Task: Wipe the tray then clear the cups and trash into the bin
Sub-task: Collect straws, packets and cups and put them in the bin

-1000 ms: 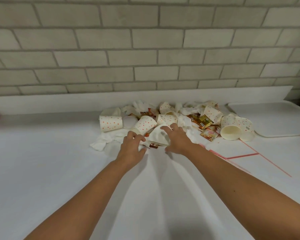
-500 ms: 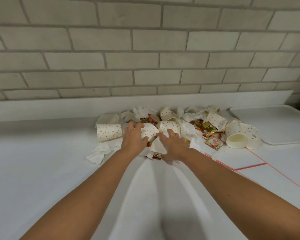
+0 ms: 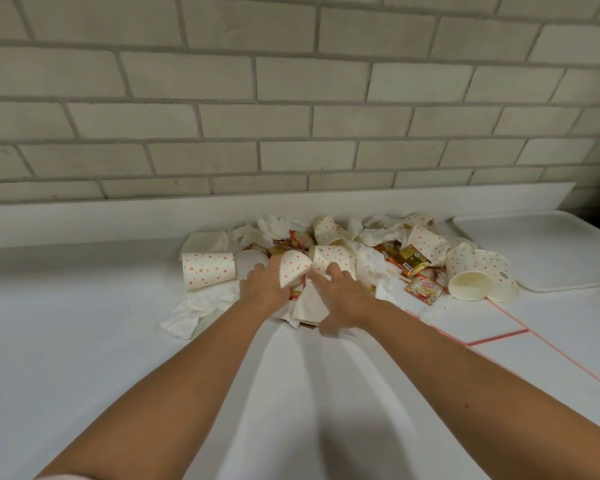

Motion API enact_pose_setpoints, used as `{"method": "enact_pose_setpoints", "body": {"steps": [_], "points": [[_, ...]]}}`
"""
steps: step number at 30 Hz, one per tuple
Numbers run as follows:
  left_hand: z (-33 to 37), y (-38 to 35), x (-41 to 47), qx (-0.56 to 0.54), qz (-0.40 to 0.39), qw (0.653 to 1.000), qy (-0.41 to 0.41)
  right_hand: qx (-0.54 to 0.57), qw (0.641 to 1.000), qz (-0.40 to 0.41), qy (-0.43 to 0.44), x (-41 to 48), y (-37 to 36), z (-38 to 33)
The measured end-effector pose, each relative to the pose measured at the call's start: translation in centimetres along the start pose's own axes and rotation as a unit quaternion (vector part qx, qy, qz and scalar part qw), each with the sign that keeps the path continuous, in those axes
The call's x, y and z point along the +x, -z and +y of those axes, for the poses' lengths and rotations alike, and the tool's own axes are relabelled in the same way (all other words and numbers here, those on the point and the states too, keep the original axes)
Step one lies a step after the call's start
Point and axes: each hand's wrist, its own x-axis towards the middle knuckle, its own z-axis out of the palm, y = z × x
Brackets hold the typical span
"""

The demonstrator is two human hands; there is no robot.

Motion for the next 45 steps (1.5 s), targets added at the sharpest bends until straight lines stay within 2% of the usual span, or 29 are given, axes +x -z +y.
{"method": "enact_pose_setpoints", "body": {"steps": [4,10,16,20,25,29,34,45], "points": [[-0.3,0.1,-0.3,-0.037,0.025,0.999,-0.002,0.089,0.996,-0.005,-0.01,-0.2,0.4,0.1],[0.3,1.2,-1.2,-0.121,0.073,0.99,-0.015,0.236,0.971,0.026,-0.013,-0.8,2.4,0.8],[2.8,1.4,-2.6,-0.202,0.096,0.974,-0.038,0.235,0.971,0.025,-0.025,-3.5,4.6,2.3],[6.0,0.7,-4.0,-0.252,0.067,0.961,-0.089,0.243,0.968,0.028,-0.049,-6.8,5.4,4.5],[10.8,-0.9,-5.7,-0.251,0.043,0.961,-0.104,0.256,0.96,0.041,-0.103,-11.6,5.7,8.1],[15.7,-2.8,-7.7,-0.275,-0.004,0.95,-0.145,0.281,0.946,0.057,-0.151,-17.0,5.9,11.6],[22.8,-5.6,-12.4,-0.308,-0.087,0.93,-0.178,0.344,0.909,0.051,-0.229,-24.3,5.4,16.4],[35.0,-13.5,-24.9,-0.277,-0.315,0.871,-0.256,0.426,0.838,-0.119,-0.321,-41.7,1.4,27.8]]}}
